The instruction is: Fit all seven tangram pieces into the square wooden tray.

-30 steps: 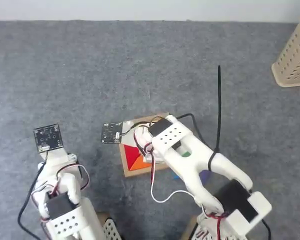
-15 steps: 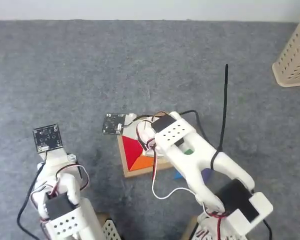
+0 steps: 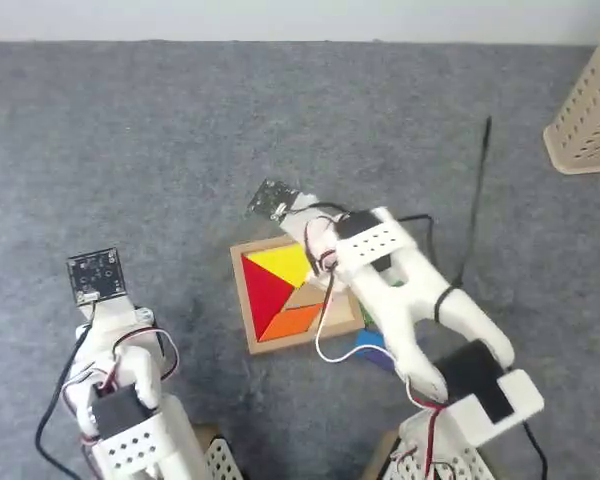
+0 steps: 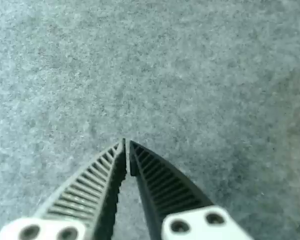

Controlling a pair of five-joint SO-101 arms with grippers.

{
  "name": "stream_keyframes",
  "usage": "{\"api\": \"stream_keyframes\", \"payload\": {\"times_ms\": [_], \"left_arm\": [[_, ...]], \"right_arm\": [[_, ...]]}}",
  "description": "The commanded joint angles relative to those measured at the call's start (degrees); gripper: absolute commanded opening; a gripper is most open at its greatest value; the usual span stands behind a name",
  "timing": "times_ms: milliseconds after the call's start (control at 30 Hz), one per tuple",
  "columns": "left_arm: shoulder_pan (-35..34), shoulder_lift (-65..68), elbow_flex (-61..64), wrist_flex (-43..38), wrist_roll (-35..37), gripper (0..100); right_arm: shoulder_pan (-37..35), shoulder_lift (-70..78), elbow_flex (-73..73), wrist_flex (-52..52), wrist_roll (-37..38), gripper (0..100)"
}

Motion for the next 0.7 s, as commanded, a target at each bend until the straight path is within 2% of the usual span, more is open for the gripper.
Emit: {"api": "stream_keyframes", "payload": {"times_ms": [0,267,500,667], "left_arm": [[0.18,-0.44,-0.57,0.35,0.79,1],[0.18,-0.44,-0.57,0.35,0.79,1],[0.18,-0.44,-0.57,0.35,0.79,1],[0.18,-0.44,-0.57,0.35,0.79,1]], "right_arm": [[-2.24,0.22,-1.58,-1.19,-0.7,0.7],[-5.05,2.77,-1.49,-3.21,-0.79,0.7],[-9.1,2.68,-1.67,-4.18,-4.04,0.7],[-8.22,1.54,-1.67,-3.91,-5.01,0.7]]}}
